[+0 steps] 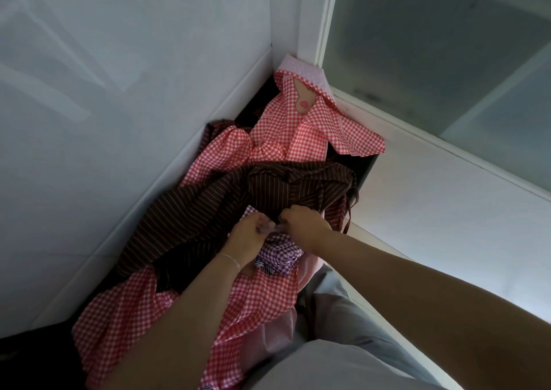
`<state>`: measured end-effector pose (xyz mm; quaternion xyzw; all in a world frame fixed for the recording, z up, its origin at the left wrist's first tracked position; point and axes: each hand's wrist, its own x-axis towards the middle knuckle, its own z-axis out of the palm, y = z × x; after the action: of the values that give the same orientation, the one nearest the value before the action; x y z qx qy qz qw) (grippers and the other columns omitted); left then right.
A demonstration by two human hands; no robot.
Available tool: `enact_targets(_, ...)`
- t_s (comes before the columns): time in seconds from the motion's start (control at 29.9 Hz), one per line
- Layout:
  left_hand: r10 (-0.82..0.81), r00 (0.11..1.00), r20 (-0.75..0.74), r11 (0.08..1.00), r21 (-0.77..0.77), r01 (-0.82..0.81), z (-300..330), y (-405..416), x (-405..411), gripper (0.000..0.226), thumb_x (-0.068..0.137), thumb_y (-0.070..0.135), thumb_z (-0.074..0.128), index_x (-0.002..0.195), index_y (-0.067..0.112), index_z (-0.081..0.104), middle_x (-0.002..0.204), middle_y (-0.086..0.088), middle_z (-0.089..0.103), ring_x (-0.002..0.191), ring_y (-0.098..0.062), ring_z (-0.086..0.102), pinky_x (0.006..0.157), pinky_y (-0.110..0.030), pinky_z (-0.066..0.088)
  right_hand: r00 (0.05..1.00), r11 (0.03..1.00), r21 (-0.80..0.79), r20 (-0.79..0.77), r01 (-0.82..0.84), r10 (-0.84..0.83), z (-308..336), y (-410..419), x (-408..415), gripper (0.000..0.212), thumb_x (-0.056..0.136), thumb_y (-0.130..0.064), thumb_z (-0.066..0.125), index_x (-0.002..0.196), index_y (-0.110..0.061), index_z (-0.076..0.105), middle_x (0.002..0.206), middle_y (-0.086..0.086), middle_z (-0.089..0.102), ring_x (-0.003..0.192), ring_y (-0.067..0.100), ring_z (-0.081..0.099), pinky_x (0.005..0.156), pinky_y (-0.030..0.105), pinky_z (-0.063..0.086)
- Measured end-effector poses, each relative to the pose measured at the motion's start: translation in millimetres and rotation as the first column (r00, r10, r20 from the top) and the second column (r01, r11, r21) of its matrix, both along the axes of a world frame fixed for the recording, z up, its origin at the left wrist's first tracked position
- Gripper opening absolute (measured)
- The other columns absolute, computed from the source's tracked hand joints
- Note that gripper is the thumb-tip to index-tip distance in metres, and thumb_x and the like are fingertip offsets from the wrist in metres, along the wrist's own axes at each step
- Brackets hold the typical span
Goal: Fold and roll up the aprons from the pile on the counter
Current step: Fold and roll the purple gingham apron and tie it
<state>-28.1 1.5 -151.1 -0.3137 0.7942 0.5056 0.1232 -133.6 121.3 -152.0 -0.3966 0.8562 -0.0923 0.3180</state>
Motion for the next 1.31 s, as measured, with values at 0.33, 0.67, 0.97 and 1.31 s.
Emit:
enact_targets(0.33, -0.024, 0.999, 0.045, 0.999, -0.048, 0.026, -6.6, 0.1, -3.6, 0.017, 0.088, 0.011, 0.065, 0.104, 0.013, 0.060, 0.098, 0.002, 0.063, 0.092, -0.011, 0.059, 0.082, -0.020, 0.043, 0.640, 0.679, -0.317, 0.710, 0.662, -0.293, 61.6, -1.0, -6.8, 0.040, 0.104, -0.027, 0.035, 0.077, -0.012, 0.062, 0.070, 0.003, 0.067, 0.071, 0.014, 0.064, 0.066, 0.023, 0.048)
enact_targets(0.67, 0.026, 0.999, -0.021, 0.996, -0.082, -0.028, -11.7, 3.0, 1.7, 0.008, 0.092, 0.014, 0.062, 0.091, 0.008, 0.066, 0.084, 0.004, 0.063, 0.081, -0.006, 0.057, 0.080, -0.026, 0.046, 0.855, 0.621, -0.589, 0.338, 0.518, -0.393, 38.2, -0.2, -14.4, 0.035, 0.098, -0.006, 0.039, 0.129, -0.019, 0.051, 0.134, -0.004, 0.046, 0.117, 0.007, 0.045, 0.102, 0.031, 0.042)
enact_targets(0.97, 0.109, 0.994, -0.016, 0.986, 0.131, -0.106, -7.2, -2.9, 1.0, 0.012, 0.093, 0.005, 0.057, 0.083, 0.007, 0.063, 0.076, 0.002, 0.062, 0.071, -0.004, 0.055, 0.072, -0.020, 0.043, 0.703, 0.788, -0.075, 0.508, 0.611, -0.497, -9.5, -20.5, 2.6, 0.058, 0.085, -0.017, 0.069, 0.136, -0.007, 0.043, 0.119, 0.008, 0.055, 0.108, 0.021, 0.054, 0.084, 0.023, 0.041)
enact_targets(1.31, 0.398, 0.917, 0.023, 0.844, 0.384, -0.375, -5.8, -8.3, 2.5, 0.016, 0.083, -0.001, 0.069, 0.076, 0.012, 0.064, 0.073, 0.000, 0.065, 0.073, -0.010, 0.061, 0.075, -0.021, 0.049, 0.380, 0.546, 0.000, 0.718, 0.838, -0.583, -12.9, -24.5, 18.4, 0.016, 0.094, -0.008, 0.051, 0.105, -0.011, 0.062, 0.097, 0.002, 0.066, 0.099, 0.022, 0.061, 0.088, 0.033, 0.049)
